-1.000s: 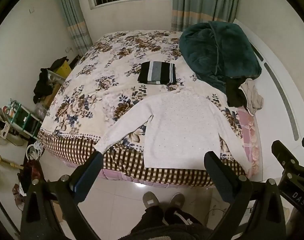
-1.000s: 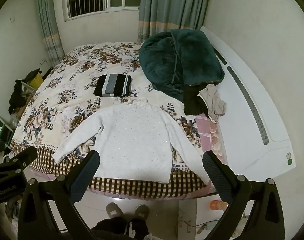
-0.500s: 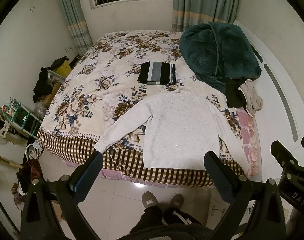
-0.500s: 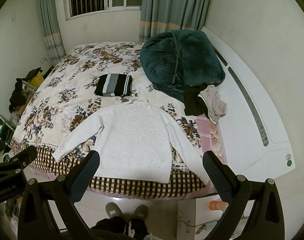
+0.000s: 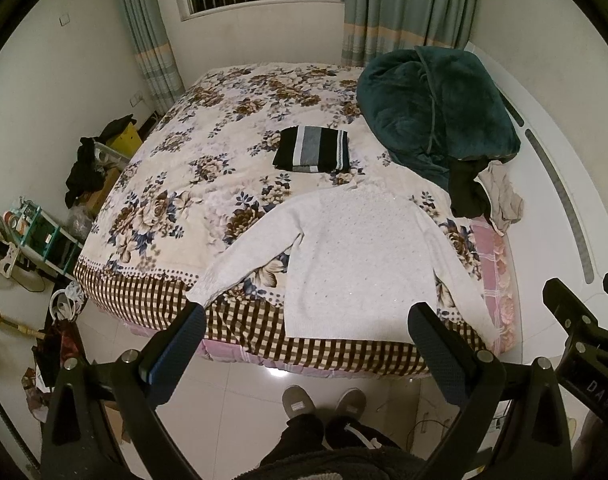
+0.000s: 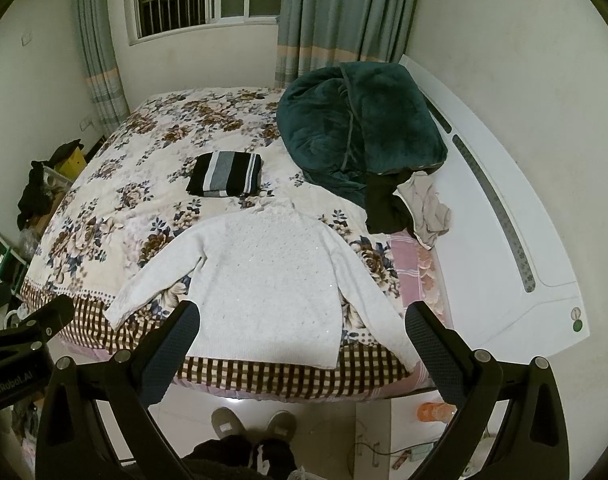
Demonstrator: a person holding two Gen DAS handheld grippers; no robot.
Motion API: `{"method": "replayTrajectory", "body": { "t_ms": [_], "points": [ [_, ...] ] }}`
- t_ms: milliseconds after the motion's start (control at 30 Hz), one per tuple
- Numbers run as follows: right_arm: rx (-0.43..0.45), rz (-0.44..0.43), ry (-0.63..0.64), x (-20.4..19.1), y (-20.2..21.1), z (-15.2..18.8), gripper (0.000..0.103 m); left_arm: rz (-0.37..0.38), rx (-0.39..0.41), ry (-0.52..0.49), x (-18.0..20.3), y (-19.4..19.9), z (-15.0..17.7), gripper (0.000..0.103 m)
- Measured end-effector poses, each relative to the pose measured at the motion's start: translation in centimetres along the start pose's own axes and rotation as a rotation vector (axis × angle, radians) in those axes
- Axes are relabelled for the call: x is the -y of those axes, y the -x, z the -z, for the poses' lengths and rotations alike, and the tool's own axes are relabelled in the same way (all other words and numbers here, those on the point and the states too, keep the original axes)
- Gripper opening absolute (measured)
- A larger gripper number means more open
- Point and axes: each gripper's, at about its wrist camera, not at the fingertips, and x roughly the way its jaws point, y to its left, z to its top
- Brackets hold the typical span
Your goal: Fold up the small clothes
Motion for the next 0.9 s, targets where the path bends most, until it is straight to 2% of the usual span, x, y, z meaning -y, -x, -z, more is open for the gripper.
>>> {"method": "replayTrajectory", "body": {
  "t_ms": [900],
  "points": [
    [0.006, 0.002, 0.002, 0.17, 0.30, -0.19, 0.103, 0.003, 0.006, 0.000, 0.21, -0.22, 0.22, 0.103]
  ]
}}
